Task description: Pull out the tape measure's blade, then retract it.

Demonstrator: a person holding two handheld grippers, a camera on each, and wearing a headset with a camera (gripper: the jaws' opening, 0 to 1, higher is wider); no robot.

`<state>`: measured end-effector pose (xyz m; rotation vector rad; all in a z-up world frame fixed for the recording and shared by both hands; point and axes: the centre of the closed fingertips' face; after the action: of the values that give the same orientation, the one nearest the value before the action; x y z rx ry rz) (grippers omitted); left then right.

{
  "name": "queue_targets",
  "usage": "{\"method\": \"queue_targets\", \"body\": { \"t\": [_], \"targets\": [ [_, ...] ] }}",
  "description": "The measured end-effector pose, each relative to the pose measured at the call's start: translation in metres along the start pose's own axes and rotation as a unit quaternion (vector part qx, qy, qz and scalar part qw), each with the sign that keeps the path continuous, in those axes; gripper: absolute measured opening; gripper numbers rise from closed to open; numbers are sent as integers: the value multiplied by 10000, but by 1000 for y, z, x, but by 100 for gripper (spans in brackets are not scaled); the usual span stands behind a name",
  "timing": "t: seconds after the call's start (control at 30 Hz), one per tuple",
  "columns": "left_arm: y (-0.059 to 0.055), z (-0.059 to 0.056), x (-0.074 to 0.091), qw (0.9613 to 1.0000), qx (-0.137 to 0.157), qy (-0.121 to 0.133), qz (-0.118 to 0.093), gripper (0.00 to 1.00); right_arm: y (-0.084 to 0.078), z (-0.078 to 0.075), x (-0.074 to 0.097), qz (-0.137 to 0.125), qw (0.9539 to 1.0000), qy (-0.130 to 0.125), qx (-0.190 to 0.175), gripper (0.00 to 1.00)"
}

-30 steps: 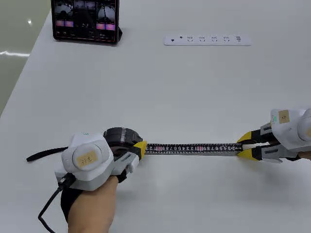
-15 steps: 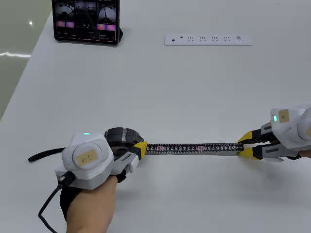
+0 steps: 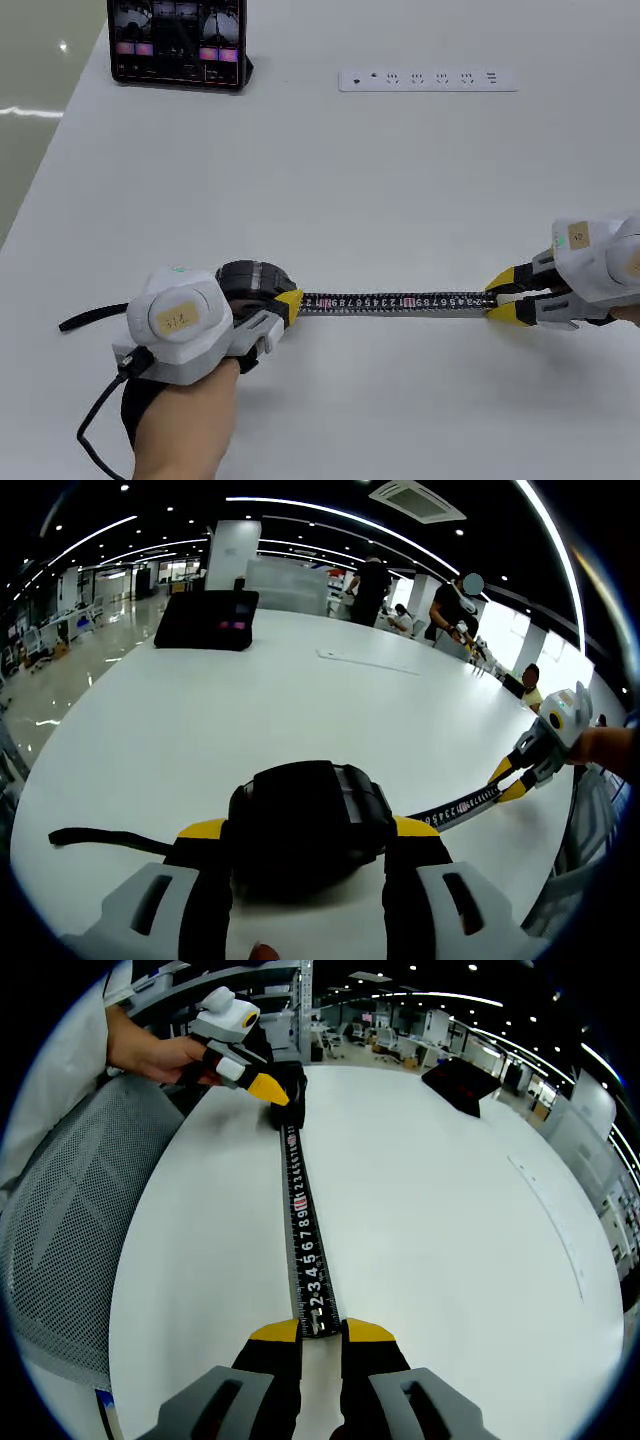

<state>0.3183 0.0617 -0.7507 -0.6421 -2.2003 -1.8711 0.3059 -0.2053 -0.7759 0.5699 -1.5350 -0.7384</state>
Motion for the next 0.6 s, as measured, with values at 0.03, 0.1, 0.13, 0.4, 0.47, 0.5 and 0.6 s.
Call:
{"method": "queue_targets", "body": {
  "t": [0.03, 0.1, 0.13, 0.4, 0.47, 0.5, 0.6],
  "targets": [
    [0, 0, 0, 10000, -7, -1, -6, 56, 0, 0, 0, -4, 10000, 1, -3, 11],
    [0, 0, 0, 10000, -4, -9, -3, 56, 0, 0, 0, -11, 10000, -3, -9, 11],
    [0, 0, 0, 10000, -3, -6, -1, 56, 0, 0, 0, -12, 10000, -2, -6, 11],
    [0, 0, 0, 10000, 18, -21, 0, 56, 3, 3, -3, -32, 10000, 41, -20, 10],
    [0, 0, 0, 10000, 32, -28, 3, 56, 6, 3, -6, -47, 10000, 58, -8, 10],
    [0, 0, 0, 10000, 37, -30, 1, 56, 7, 4, -7, -58, 10000, 62, -3, 10],
    [0, 0, 0, 10000, 65, -34, -14, 56, 13, 3, -12, -95, 9999, 84, 20, 10]
  ]
}}
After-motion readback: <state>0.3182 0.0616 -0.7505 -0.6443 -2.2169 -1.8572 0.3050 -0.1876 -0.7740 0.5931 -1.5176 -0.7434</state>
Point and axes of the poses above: the centre of the closed fingertips' face, and the gripper's own axes: x roughly backward along the fingers, z roughly to its left, y roughly out of its top, and after that the axes turned 13 degrees about -z, right-handed
